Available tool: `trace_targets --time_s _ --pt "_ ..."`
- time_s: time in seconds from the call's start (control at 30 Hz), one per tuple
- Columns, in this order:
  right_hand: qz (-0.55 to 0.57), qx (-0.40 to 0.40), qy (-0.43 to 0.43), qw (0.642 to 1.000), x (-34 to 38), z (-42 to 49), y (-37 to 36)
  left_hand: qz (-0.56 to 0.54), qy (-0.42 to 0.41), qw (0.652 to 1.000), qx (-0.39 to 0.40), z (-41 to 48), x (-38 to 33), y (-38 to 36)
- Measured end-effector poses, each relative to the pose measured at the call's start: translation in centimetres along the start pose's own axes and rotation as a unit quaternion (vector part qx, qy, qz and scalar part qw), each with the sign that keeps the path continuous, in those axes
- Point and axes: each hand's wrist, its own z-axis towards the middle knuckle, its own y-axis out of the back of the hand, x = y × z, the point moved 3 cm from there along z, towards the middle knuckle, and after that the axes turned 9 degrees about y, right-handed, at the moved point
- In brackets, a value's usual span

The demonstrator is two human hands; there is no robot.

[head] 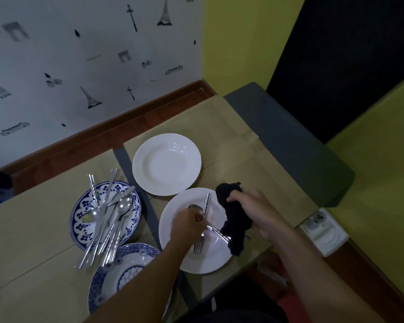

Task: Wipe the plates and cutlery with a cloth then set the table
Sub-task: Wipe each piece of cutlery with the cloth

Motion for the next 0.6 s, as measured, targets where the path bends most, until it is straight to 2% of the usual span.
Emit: trace_targets --time_s 0.17,0.3,0.37,0.5,0.6 --pt "-0.072 0.011 0.087 0.994 -0.1 0.5 0.4 -0.009 -0.011 1.000 -0.016 -0.2 -0.9 0.4" --pt "-0.198 0.006 0.165 0.966 0.0 1.0 0.4 -0.080 0.005 0.997 -0.002 -0.5 -0.9 1.5" --pt "-0.215 -0.014 0.184 0.959 0.2 1.0 0.2 -0.115 0.009 0.993 -0.016 -0.8 -1.1 2.7" --pt "-0.221 -0.061 0.224 0.947 1.0 0.9 -0.7 -0.258 0.009 0.966 0.002 -1.3 -1.7 5.3" --pt "-0.260 -0.030 0.288 0.921 2.0 0.4 -2.4 -0.347 -0.003 0.938 0.010 -1.8 -2.4 7.2"
